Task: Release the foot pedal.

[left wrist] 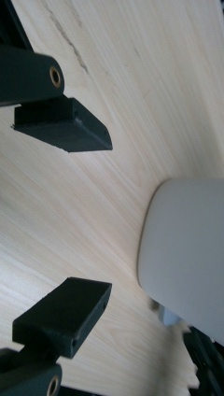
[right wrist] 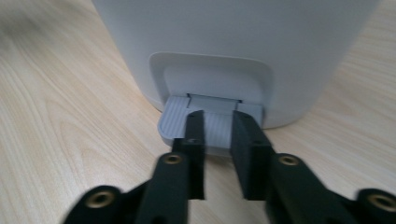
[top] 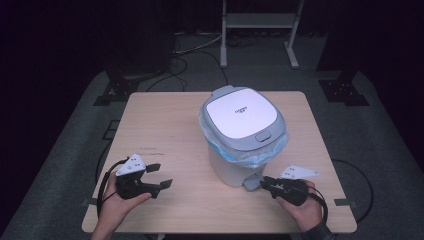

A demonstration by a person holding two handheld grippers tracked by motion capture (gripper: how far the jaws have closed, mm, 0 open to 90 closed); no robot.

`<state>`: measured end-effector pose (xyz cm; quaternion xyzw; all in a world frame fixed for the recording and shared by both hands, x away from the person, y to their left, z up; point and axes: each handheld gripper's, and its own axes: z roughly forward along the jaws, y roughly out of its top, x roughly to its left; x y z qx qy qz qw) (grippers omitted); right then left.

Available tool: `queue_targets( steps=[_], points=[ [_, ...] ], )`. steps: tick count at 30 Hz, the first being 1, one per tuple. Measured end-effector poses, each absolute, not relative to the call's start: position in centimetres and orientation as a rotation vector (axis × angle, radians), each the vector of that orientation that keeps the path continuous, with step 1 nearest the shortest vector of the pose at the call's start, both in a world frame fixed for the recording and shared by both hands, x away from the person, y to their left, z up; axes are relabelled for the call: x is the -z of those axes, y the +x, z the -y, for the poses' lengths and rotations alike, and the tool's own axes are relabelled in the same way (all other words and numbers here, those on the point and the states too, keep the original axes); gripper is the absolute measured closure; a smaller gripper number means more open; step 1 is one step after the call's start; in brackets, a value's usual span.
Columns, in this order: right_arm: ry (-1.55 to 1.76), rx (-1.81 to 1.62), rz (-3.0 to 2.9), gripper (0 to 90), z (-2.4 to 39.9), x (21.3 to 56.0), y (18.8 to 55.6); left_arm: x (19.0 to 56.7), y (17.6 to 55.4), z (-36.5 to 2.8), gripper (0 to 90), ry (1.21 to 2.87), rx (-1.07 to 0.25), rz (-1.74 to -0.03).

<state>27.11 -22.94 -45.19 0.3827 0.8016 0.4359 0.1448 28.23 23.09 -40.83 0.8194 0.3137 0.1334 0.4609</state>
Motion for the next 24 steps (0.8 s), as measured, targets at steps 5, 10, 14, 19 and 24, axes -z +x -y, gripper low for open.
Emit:
queue_targets(
  steps=[5,10,14,19,24],
  points=[
    [1.104,-1.27,-2.244,52.7,24.8,44.7,26.6,41.8,28.4,-23.2,18.8,2.047,-0.337,-0.801],
    [1.131,-1.26,-2.205,40.2,26.5,45.0,26.4,42.7,28.5,-23.5,16.7,2.078,-0.331,-0.84],
    [1.11,-1.242,-2.2,34.1,27.7,45.4,26.3,43.5,28.4,-23.9,10.6,2.113,-0.348,-0.877],
    [1.132,-1.181,-2.226,29.1,29.2,46.1,26.2,44.6,28.1,-24.6,8.3,2.147,-0.359,-0.92],
    [1.147,-1.139,-2.24,25.2,30.4,46.8,26.0,45.7,28.0,-25.2,8.3,2.185,-0.375,-0.957]
  ],
)
